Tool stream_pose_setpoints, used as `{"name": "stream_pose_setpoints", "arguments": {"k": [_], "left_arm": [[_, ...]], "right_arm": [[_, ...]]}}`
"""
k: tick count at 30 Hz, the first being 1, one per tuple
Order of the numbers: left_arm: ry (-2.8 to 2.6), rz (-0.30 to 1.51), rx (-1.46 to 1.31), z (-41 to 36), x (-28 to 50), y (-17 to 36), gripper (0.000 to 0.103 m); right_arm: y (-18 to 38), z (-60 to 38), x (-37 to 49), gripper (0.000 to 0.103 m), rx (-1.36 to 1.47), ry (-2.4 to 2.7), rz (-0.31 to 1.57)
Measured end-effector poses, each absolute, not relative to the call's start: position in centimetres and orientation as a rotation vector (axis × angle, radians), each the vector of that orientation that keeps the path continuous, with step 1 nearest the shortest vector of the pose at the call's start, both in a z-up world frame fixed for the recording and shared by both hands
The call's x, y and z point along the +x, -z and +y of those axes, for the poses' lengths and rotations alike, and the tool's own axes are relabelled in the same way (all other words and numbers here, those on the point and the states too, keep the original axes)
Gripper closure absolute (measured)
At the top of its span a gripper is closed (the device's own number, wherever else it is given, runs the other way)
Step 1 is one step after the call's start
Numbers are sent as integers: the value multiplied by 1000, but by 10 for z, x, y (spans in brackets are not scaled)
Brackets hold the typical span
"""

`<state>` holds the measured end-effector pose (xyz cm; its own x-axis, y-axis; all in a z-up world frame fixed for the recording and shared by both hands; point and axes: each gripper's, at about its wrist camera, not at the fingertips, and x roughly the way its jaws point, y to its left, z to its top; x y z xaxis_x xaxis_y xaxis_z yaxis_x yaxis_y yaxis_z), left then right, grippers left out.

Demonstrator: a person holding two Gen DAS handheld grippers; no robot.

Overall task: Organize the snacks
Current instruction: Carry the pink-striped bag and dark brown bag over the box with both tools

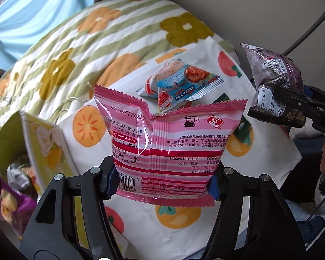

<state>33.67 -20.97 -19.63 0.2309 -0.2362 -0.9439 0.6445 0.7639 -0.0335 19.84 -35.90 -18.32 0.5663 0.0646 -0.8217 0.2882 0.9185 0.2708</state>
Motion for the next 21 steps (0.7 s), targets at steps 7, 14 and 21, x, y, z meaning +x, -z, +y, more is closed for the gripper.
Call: {"name": "stream_pose_setpoints", "arguments": {"k": [7,14,21], "left_arm": [[538,1140,323,-154,325,153,43],[458,1056,278,-74,336,104,43],[400,1018,254,15,361,82,43]], "right_arm": [[148,-332,198,42,317,48,919],[123,-273,214,42,272,-61,866],[102,-180,241,42,216,-168,823]]}}
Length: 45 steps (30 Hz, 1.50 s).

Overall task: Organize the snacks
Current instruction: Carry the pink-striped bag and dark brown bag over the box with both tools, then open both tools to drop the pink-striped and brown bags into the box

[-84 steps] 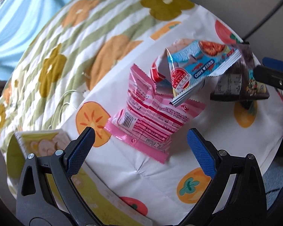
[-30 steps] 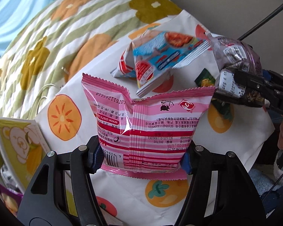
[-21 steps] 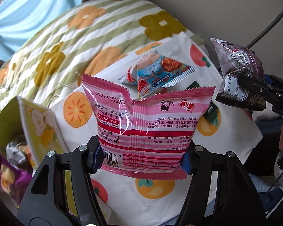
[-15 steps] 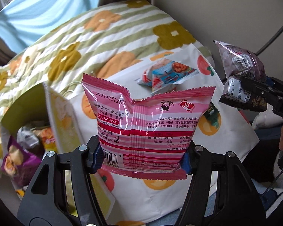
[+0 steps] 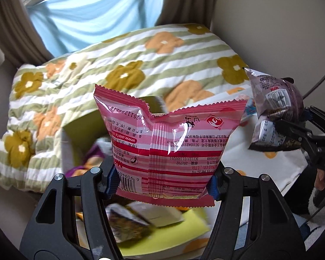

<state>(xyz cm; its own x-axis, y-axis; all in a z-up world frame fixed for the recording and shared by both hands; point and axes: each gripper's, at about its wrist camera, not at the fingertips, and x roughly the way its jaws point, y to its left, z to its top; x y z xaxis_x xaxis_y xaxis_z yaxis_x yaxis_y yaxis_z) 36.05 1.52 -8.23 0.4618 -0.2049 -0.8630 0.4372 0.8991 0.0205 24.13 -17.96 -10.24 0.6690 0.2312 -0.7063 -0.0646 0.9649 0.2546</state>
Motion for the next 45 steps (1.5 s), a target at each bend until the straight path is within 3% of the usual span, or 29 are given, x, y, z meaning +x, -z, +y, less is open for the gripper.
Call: {"name": "stream_pose_setpoints", "arguments": {"k": [10,21,22,25,26,45], "left_arm": [[371,1005,198,107,442,87,43],[323,1100,141,130,505,148,42],[318,1096,145,129,508,152,39],[280,1099,153,128,510,158,4],[281,1096,143,130,509,160,2],[190,1078,-58,185,459,146,2]], "right_arm": [[109,-67,292,42,187,-230,828],[140,-27,340,42,162,-274,952],[144,-26,344,42,156,-282,964],[150,-25,351,42,156,-297,989],[152,-26,353,42,161,-304,997],[168,-11,378,38,102,-361,1020]]}}
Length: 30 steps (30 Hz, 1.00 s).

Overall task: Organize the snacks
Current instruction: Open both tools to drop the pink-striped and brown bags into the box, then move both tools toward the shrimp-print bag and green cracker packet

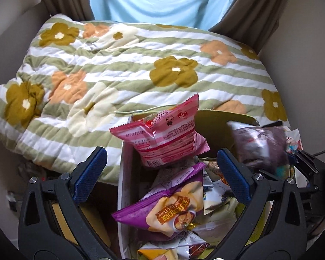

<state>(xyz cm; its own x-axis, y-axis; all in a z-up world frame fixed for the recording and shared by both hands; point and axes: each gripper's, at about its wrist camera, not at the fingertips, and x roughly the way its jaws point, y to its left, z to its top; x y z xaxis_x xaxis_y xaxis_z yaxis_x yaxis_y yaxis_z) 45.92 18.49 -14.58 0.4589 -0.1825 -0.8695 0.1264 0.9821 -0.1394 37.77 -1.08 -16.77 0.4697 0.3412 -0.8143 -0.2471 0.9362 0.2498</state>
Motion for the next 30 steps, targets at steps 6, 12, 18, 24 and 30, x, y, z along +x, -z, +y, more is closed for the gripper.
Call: {"name": "stream_pose_setpoints", "arguments": {"k": [6,12,18,24,30], "left_arm": [[177,1092,-93,187,433,151,2],[184,1096,-95,188,411,153,2],[212,1044,-73,184,394,128,2],[308,982,0,149,379,102,2],[464,932,90,83,366,87,2]], "right_arm": [[164,-5,369,0,72,-327,937],[165,-10,347,0,80,-308,931],[144,-17,324,0,94,-286,888],[124,-31,290,0,112,-208,850],[113,-59,248,0,106,-72,827]]}}
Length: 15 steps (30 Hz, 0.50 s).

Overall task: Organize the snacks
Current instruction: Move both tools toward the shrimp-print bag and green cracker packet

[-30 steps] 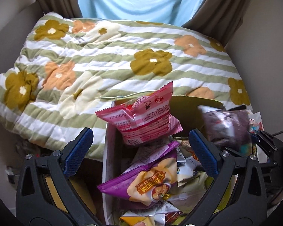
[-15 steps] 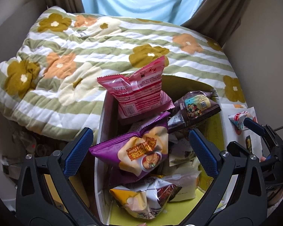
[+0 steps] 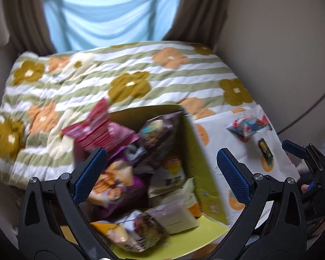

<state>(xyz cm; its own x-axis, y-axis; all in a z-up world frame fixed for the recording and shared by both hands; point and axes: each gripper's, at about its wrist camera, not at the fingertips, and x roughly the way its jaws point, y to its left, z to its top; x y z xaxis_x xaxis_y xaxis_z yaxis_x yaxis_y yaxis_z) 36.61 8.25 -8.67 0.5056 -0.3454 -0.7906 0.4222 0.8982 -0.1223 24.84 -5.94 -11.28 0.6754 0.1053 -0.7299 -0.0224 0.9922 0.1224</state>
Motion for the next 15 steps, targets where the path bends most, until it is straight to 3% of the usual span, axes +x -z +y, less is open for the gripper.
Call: {"name": "stream_pose_setpoints", "arguments": {"k": [8,15], "left_arm": [[643,885,222,-37,342,80,2],[741,944,346,-149,342,110,2]], "right_arm": [[113,-134,201,0,155,100,833],[129,-215,183,0,210,169,882]]}}
